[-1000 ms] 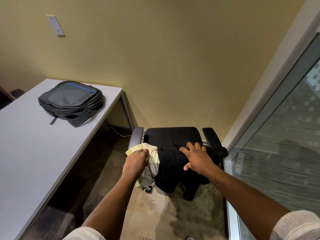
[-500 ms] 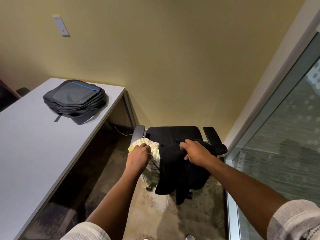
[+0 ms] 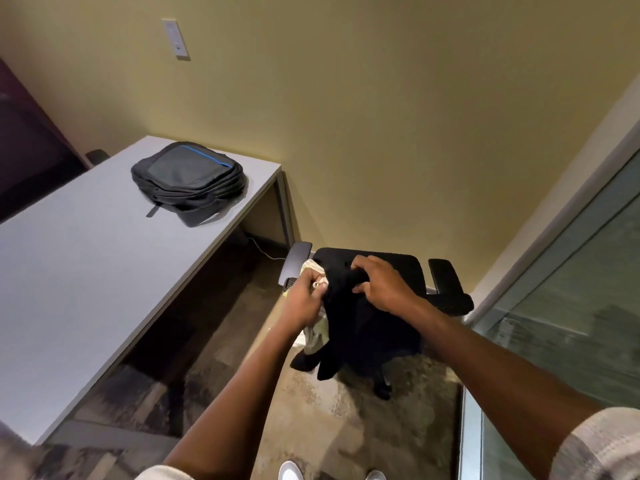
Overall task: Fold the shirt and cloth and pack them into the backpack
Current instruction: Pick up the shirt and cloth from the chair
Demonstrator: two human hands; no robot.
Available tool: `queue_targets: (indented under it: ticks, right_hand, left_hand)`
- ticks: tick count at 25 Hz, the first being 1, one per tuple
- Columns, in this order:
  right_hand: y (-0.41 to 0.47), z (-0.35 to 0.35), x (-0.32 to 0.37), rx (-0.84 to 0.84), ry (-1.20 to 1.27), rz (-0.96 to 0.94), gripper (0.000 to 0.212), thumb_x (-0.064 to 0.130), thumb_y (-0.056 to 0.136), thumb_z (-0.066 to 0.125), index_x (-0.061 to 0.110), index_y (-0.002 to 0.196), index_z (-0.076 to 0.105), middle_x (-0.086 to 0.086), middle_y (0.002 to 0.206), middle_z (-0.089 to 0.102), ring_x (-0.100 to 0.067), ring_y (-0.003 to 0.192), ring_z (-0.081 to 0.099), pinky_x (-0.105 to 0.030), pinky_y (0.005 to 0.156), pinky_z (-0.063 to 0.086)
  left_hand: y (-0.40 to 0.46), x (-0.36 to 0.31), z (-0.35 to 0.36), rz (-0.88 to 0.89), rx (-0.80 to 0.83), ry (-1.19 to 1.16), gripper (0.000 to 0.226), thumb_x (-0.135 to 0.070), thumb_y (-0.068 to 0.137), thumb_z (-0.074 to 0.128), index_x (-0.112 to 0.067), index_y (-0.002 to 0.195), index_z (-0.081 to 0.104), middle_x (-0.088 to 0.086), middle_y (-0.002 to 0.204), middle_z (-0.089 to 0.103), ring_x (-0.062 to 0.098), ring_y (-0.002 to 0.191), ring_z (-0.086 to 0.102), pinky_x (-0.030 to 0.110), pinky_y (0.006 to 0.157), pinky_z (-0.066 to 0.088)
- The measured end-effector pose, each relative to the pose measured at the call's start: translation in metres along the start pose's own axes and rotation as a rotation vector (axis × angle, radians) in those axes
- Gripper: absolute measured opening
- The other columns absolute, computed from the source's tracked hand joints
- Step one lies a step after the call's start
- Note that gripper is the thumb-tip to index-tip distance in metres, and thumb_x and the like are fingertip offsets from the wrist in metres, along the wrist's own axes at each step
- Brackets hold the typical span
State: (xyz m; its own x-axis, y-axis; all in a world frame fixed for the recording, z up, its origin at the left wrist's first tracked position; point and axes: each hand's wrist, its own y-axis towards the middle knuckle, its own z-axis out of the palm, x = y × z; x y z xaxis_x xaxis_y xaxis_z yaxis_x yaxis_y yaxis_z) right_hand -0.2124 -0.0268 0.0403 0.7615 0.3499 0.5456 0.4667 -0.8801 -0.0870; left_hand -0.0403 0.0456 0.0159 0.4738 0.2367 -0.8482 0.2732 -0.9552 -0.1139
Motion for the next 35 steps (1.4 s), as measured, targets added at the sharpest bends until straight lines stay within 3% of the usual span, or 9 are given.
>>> queue_targets:
  ticks: [3, 9, 12, 15, 19, 23, 35]
  right_hand:
    - [0.010, -0.002, 0.024, -0.019, 0.055, -0.059, 0.031, 0.009, 0.082, 0.076, 0.025, 0.095, 0.053, 0.001, 0.102, 0.058, -0.021, 0.094, 0.056, -0.037, 0.081, 0.048]
    - [0.031, 0.007, 0.093, -0.058, 0.149, -0.218, 0.032, 0.005, 0.080, 0.076, 0.025, 0.097, 0.058, 0.001, 0.099, 0.059, -0.018, 0.091, 0.055, -0.027, 0.074, 0.040]
    - [0.046, 0.020, 0.132, -0.058, 0.182, -0.272, 0.035, 0.006, 0.079, 0.077, 0.029, 0.096, 0.056, 0.000, 0.101, 0.060, -0.019, 0.093, 0.057, -0.030, 0.076, 0.043]
    - [0.062, 0.039, 0.175, -0.041, 0.184, -0.301, 0.035, 0.009, 0.079, 0.078, 0.031, 0.095, 0.056, -0.001, 0.104, 0.062, -0.020, 0.096, 0.058, -0.037, 0.083, 0.049]
    - [0.085, 0.065, 0.240, -0.030, 0.201, -0.364, 0.032, 0.006, 0.079, 0.077, 0.022, 0.101, 0.061, -0.002, 0.106, 0.063, -0.018, 0.095, 0.058, -0.031, 0.080, 0.046]
    - [0.113, 0.084, 0.314, -0.025, 0.189, -0.464, 0.034, 0.010, 0.077, 0.078, 0.028, 0.097, 0.058, -0.003, 0.104, 0.065, -0.020, 0.094, 0.058, -0.032, 0.079, 0.046]
    - [0.214, 0.153, 0.473, 0.072, 0.241, -0.728, 0.028, 0.014, 0.077, 0.076, 0.022, 0.099, 0.061, -0.003, 0.100, 0.066, -0.021, 0.093, 0.061, -0.039, 0.083, 0.052]
  left_hand:
    - [-0.012, -0.005, -0.011, -0.022, -0.100, -0.089, 0.005, -0.015, 0.099, 0.049, -0.016, 0.102, 0.053, -0.002, 0.092, 0.059, 0.013, 0.081, 0.054, 0.037, 0.077, 0.046]
    - [-0.026, -0.007, -0.073, -0.073, -0.218, -0.256, 0.029, -0.011, 0.092, 0.050, -0.030, 0.114, 0.054, -0.001, 0.103, 0.064, 0.017, 0.091, 0.062, 0.040, 0.082, 0.053]
    - [-0.030, 0.000, -0.114, -0.056, -0.263, -0.305, 0.040, -0.012, 0.083, 0.056, -0.029, 0.119, 0.055, -0.001, 0.110, 0.064, 0.017, 0.100, 0.063, 0.041, 0.089, 0.055]
    - [-0.033, 0.014, -0.154, -0.026, -0.288, -0.309, 0.052, -0.018, 0.080, 0.063, -0.028, 0.129, 0.051, -0.002, 0.120, 0.060, 0.009, 0.105, 0.059, 0.032, 0.089, 0.054]
    - [-0.032, 0.041, -0.209, 0.026, -0.394, -0.302, 0.062, -0.030, 0.073, 0.066, -0.032, 0.132, 0.049, -0.010, 0.129, 0.056, 0.001, 0.116, 0.055, 0.026, 0.097, 0.048]
    - [-0.028, 0.066, -0.274, 0.028, -0.510, -0.290, 0.059, -0.023, 0.077, 0.068, -0.031, 0.133, 0.049, -0.013, 0.127, 0.056, 0.001, 0.112, 0.056, 0.025, 0.096, 0.046]
    - [0.016, 0.131, -0.420, -0.019, -0.861, -0.261, 0.052, -0.015, 0.089, 0.067, -0.026, 0.137, 0.049, -0.004, 0.135, 0.054, 0.011, 0.113, 0.054, 0.011, 0.083, 0.042]
